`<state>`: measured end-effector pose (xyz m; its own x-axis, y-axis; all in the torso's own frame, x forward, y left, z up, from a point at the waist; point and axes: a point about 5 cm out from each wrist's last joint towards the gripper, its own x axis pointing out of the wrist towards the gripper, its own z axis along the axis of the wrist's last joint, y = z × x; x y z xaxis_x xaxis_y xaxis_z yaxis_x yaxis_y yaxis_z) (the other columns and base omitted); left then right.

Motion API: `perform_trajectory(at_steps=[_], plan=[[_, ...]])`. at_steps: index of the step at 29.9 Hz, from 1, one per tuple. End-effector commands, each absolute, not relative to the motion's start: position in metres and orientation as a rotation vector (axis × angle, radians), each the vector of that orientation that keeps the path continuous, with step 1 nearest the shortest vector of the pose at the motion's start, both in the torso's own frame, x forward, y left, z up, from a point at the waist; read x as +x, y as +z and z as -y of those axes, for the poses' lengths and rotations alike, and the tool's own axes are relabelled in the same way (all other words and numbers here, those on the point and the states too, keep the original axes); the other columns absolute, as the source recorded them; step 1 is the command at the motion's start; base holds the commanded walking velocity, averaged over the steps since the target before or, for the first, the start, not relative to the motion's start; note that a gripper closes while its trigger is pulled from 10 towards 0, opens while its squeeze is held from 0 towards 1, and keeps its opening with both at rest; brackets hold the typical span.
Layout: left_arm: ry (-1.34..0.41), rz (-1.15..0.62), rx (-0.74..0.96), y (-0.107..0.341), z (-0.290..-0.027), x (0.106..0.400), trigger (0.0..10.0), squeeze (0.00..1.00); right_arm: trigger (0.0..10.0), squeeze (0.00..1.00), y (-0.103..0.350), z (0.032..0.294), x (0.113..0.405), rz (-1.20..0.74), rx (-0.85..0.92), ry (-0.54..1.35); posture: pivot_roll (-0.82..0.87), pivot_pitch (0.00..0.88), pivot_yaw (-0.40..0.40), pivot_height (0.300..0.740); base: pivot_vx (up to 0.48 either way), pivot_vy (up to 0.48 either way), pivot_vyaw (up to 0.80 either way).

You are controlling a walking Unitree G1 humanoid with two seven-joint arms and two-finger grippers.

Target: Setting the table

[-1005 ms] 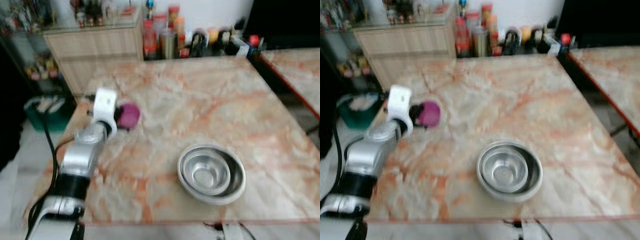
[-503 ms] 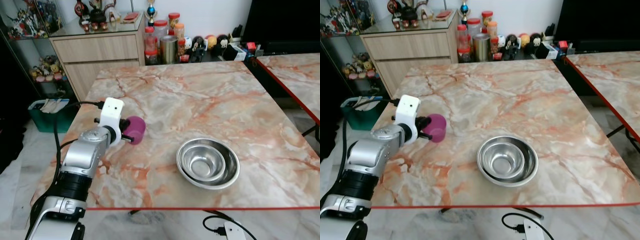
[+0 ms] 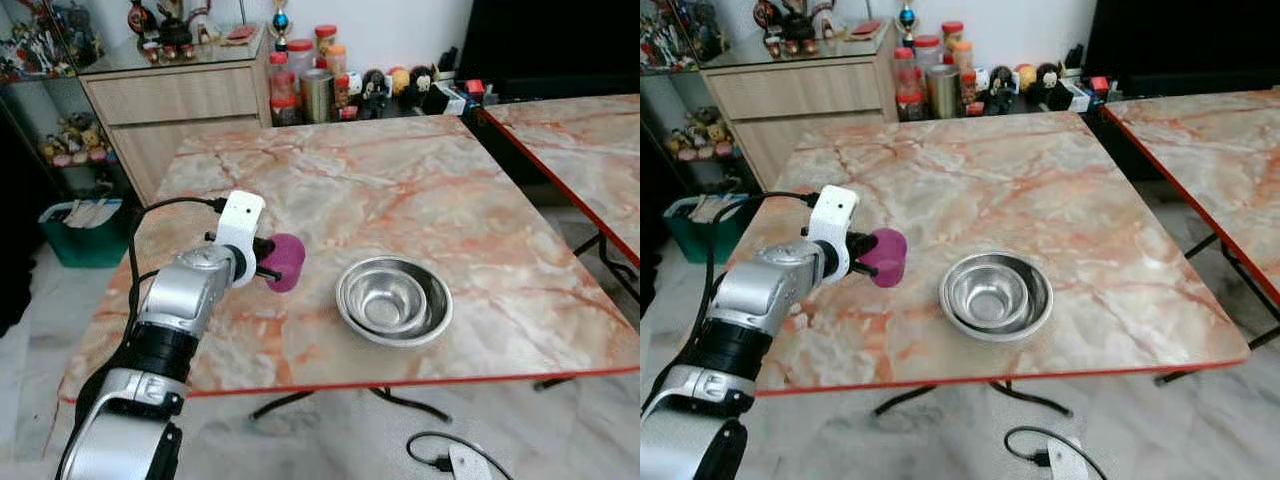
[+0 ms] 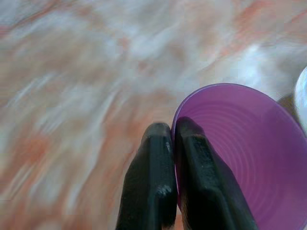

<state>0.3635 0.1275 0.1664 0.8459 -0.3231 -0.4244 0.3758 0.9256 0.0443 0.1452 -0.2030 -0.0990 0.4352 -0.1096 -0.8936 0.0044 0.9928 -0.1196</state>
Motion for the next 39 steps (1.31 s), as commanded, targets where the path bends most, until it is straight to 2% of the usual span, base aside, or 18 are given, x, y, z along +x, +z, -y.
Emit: perform_trajectory(at_steps=[1,6,10,12,29,37,38,39], plan=[[-0.355,-0.423,0.136,0.170,-0.131,0.366,10.0,0.00,10.0,0.00,-0.097,0.199,0.152,-1.096,-0.098,-0.064,0.01,0.032,0.070,0.740,0.000,0.000,0.00],[-0.324,-0.411,0.129,0.171,-0.131,0.369,10.0,0.00,10.0,0.00,-0.097,0.199,0.152,-1.096,-0.097,-0.064,0.01,0.032,0.070,0.740,0.000,0.000,0.00],[-0.302,-0.283,0.058,0.186,-0.125,0.378,10.0,0.00,10.0,0.00,-0.097,0.199,0.152,-1.096,-0.098,-0.064,0.00,0.031,0.071,0.740,0.000,0.000,0.00],[-0.308,-0.274,0.045,0.187,-0.123,0.379,10.0,0.00,10.0,0.00,-0.097,0.199,0.152,-1.096,-0.098,-0.064,0.01,0.031,0.071,0.740,0.000,0.000,0.00],[-0.343,-0.395,0.033,0.172,-0.107,0.384,10.0,0.00,10.0,0.00,-0.097,0.198,0.152,-1.096,-0.095,-0.066,0.00,0.031,0.078,0.740,0.000,0.000,0.00],[-0.345,-0.405,0.034,0.171,-0.108,0.385,10.0,0.00,10.0,0.00,-0.097,0.198,0.152,-1.095,-0.093,-0.067,0.01,0.031,0.078,0.740,0.000,0.000,0.00],[-0.347,-0.407,0.029,0.171,-0.108,0.385,10.0,0.16,10.0,0.00,-0.097,0.198,0.152,-1.096,-0.094,-0.067,0.01,0.031,0.078,0.740,0.000,0.000,0.00],[-0.347,-0.407,0.029,0.171,-0.108,0.385,10.0,0.16,10.0,0.00,-0.097,0.198,0.152,-1.096,-0.094,-0.067,0.01,0.031,0.078,0.740,0.000,0.000,0.00]])
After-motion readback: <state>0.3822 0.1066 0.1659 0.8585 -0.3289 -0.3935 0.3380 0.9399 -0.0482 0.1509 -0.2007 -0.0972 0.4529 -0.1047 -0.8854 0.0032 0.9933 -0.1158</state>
